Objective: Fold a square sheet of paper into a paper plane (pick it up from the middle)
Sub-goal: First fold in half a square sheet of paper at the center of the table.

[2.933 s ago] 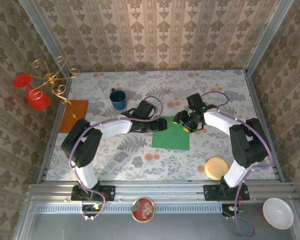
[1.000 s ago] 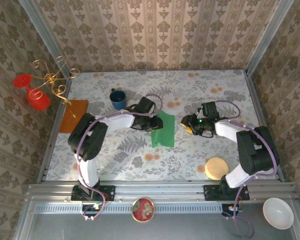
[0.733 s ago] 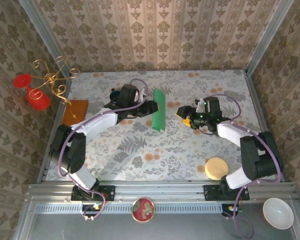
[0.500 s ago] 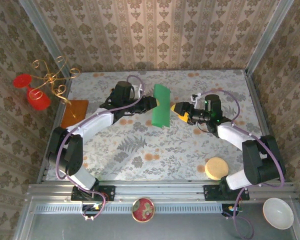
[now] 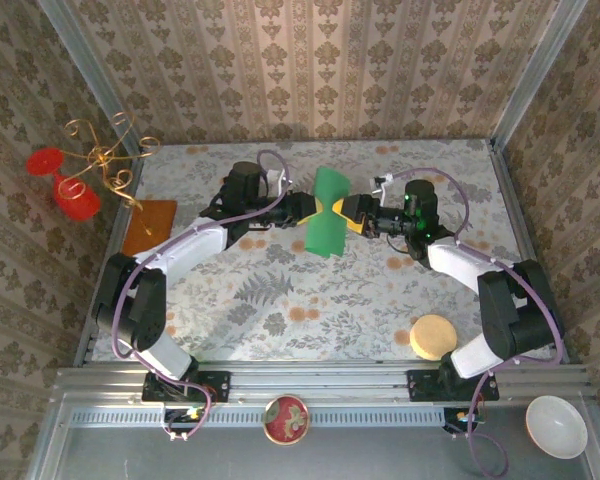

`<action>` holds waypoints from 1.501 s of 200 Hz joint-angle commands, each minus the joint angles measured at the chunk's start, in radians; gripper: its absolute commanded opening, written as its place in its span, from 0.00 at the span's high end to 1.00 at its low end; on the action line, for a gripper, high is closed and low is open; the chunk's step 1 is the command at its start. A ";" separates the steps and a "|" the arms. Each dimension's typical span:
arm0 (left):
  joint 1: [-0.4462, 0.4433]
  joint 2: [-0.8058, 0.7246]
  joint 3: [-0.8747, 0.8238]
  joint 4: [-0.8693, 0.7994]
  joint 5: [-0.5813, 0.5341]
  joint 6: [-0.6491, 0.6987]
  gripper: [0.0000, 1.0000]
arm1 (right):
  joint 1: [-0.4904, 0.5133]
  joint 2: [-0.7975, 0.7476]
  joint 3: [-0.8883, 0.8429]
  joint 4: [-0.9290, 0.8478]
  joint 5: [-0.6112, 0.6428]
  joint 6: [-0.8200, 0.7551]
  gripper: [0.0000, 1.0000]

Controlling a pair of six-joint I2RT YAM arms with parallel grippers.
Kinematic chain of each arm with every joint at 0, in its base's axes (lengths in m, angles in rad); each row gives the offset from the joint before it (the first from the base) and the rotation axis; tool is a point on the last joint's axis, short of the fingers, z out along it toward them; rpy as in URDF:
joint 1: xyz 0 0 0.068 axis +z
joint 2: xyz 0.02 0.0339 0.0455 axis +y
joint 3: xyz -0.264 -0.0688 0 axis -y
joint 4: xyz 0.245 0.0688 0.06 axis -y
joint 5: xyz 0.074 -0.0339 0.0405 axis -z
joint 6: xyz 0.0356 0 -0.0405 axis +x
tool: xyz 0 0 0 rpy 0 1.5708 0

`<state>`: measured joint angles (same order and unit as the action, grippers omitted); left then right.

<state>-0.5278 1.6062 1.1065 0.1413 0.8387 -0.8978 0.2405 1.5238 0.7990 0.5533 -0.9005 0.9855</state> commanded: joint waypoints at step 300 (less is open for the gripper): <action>0.125 -0.143 -0.274 -0.185 -0.360 0.055 0.04 | 0.150 0.138 0.366 -0.713 0.179 -0.169 0.97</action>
<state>-0.3985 1.4597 0.8608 -0.0559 0.4755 -0.8494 0.3599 1.5883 1.2282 -0.3050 -0.6697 0.7231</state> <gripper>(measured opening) 0.948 0.068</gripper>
